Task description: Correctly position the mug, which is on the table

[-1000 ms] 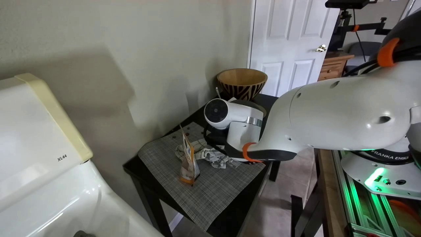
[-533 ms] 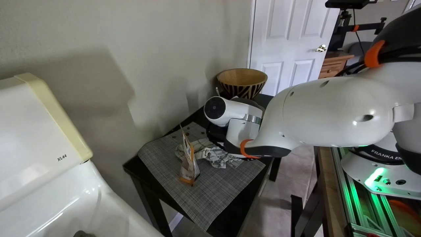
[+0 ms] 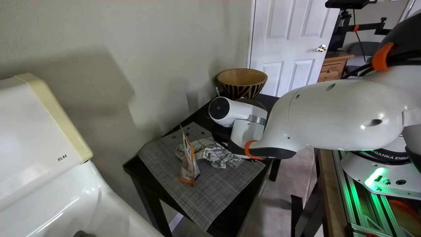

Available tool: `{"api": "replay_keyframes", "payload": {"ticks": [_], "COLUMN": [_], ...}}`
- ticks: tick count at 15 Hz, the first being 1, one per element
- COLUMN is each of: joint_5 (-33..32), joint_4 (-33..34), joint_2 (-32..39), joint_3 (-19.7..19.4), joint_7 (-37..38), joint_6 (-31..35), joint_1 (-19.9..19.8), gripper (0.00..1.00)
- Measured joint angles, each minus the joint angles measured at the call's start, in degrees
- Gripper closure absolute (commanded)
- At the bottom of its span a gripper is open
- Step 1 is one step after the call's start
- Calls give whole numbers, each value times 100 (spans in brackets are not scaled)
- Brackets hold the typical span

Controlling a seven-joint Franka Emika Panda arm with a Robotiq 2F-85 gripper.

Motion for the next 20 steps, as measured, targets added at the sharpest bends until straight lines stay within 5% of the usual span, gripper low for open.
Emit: {"api": "replay_keyframes", "payload": {"ticks": [8,16,18,19,20], "joint_5": [55,-23,-48,-61,-70], "joint_4": [-421,-132,-56,-26,0], "joint_2": [5,-174,-267,-314,-355], "joint_3": [50,190,196,198,199], "joint_7": [261,451,451,451,452], "joint_6": [-16,-152,-204,-222,-241], "joint_1": [225,231,231,231,230], "gripper": [0,0,11,28,30]}}
